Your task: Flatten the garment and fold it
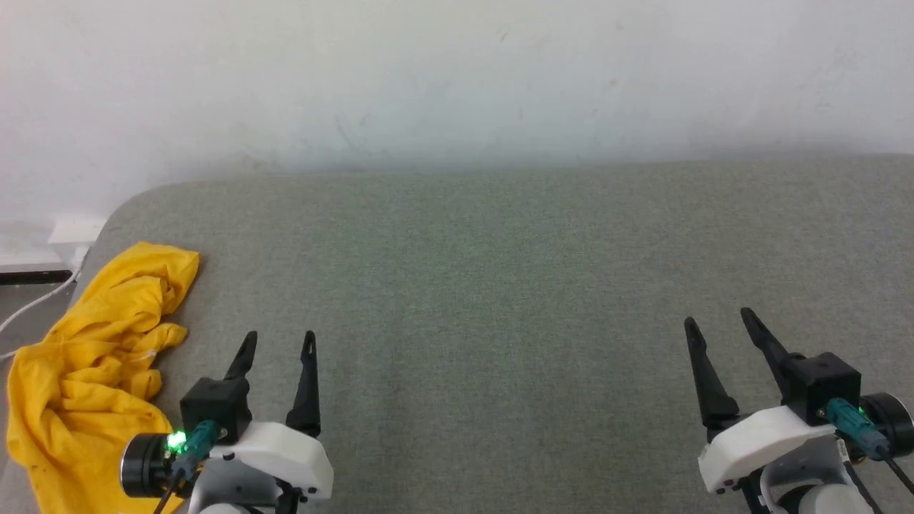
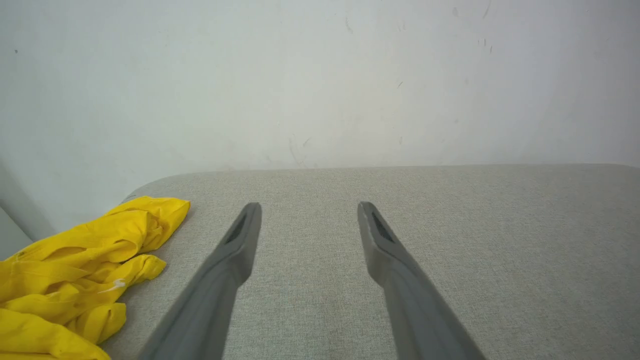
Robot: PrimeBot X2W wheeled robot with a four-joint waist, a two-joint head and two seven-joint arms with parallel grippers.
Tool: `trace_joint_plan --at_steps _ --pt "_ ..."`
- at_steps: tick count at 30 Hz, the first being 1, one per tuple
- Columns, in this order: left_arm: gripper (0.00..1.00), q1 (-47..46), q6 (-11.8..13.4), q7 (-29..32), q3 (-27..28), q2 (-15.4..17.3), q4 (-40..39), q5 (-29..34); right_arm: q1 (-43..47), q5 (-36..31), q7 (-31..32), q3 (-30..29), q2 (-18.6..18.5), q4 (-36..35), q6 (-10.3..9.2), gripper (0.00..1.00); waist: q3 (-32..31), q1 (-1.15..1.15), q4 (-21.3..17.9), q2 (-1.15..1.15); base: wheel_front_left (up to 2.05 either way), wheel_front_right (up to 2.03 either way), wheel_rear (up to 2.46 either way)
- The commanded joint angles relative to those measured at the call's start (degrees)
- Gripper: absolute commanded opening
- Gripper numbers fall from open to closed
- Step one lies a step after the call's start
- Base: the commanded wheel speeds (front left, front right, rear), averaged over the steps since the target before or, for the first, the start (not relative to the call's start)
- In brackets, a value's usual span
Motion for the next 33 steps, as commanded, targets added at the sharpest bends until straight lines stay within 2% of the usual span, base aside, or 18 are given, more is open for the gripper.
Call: trace_joint_plan --at_steps 1,12,33 --pt "1.0 -0.85 0.14 -0.72 -0.13 -0.02 0.21 -0.74 0.18 0.55 -0.63 -0.2 0.05 -0.24 -0.02 1.0 0.04 0.0 0.46 0.0 0.0 0.0 0.0" --pt "1.0 -1.03 0.3 -1.92 0.37 -0.03 -0.13 -2.58 0.35 0.87 -1.83 -0.1 0.06 -0.83 -0.03 1.0 -0.03 0.0 3.49 0.0 0.0 0.0 0.0" --pt "1.0 -0.57 0.3 -4.43 2.61 -0.06 0.23 -5.83 0.51 1.1 -4.34 1.51 0.1 -1.58 -0.05 1.0 -0.17 0.0 12.8 0.0 0.0 0.0 0.0"
